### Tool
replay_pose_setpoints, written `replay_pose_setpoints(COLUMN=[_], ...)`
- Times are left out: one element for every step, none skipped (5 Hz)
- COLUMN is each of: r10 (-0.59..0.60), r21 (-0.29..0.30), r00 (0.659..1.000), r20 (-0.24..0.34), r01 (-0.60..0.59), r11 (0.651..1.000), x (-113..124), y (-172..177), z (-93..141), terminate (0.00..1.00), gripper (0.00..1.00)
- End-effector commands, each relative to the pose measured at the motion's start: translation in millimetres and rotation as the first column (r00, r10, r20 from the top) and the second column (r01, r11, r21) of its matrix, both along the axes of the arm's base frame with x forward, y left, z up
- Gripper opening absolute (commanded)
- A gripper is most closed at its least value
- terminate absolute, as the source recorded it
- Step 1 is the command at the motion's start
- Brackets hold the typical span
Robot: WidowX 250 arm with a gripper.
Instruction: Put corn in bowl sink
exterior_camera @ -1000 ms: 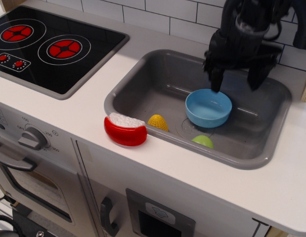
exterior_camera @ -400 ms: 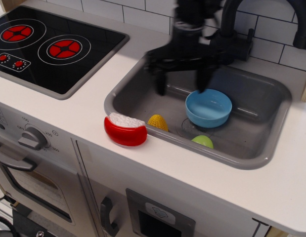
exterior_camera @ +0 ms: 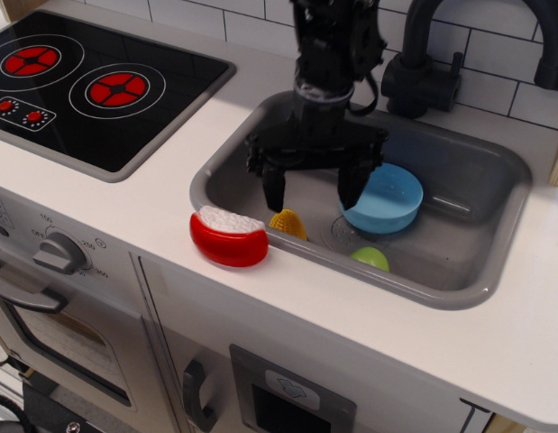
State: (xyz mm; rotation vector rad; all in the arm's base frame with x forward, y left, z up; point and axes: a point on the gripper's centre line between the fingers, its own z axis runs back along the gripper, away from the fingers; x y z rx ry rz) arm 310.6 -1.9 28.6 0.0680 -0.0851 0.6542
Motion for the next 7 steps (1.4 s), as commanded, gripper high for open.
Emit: replay_pose_setpoints(r10=[0.064,0.079,0.098,0.118,0.114,0.148,0.148], r21=[0.01,0.022,0.021,0.032,0.056,0.041,0.025], r00=[0.996,0.995,0.994,0.992,0.992,0.989,0.989], r20=[0.066,0.056,0.057,0.049,0.048,0.015,-0.001], r01=[-0.065,-0.081,-0.099,-0.12,-0.117,-0.148,-0.148], r11=[0.998,0.996,0.995,0.992,0.992,0.988,0.989], x=[10,11,11,12,12,13,14], y=[10,17,23,25,25,25,24], z=[-7,-15,-16,-23,-32,-33,-31], terminate=[0.0,0.0,0.0,0.0,0.0,0.0,0.0], gripper=[1.0,1.0,1.0,1.0,1.0,1.0,0.0])
